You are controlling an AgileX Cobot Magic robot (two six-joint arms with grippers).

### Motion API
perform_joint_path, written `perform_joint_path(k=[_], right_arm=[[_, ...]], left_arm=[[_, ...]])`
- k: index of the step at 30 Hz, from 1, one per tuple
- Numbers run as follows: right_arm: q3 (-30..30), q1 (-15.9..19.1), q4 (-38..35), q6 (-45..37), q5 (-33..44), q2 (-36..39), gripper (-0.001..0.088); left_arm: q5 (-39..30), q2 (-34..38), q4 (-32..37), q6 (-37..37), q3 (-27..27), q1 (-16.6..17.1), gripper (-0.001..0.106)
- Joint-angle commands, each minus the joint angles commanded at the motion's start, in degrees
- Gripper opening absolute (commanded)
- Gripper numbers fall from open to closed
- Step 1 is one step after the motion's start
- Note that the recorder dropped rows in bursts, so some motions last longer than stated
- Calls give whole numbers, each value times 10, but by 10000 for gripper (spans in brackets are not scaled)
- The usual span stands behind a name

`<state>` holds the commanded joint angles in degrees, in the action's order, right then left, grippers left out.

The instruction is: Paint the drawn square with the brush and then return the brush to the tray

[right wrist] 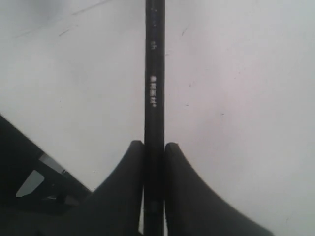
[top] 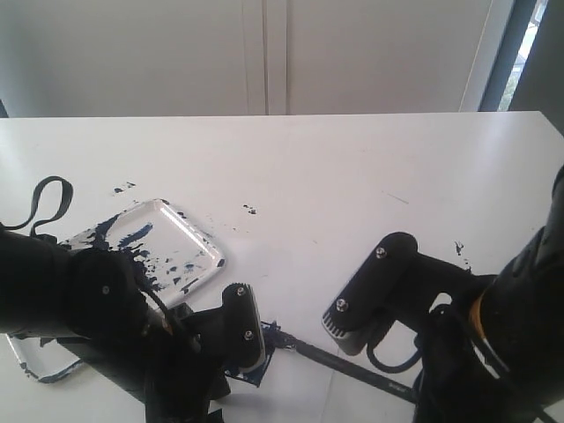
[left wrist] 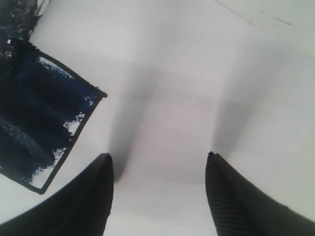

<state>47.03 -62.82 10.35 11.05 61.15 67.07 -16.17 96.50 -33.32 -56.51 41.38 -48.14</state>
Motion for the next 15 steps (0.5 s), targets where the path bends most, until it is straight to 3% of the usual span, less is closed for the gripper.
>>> perform_joint_path(k=[15], right_arm=[[15,0,1,-7,-16,37,0]], left_arm=[[0,0,0,0,0,0,600]])
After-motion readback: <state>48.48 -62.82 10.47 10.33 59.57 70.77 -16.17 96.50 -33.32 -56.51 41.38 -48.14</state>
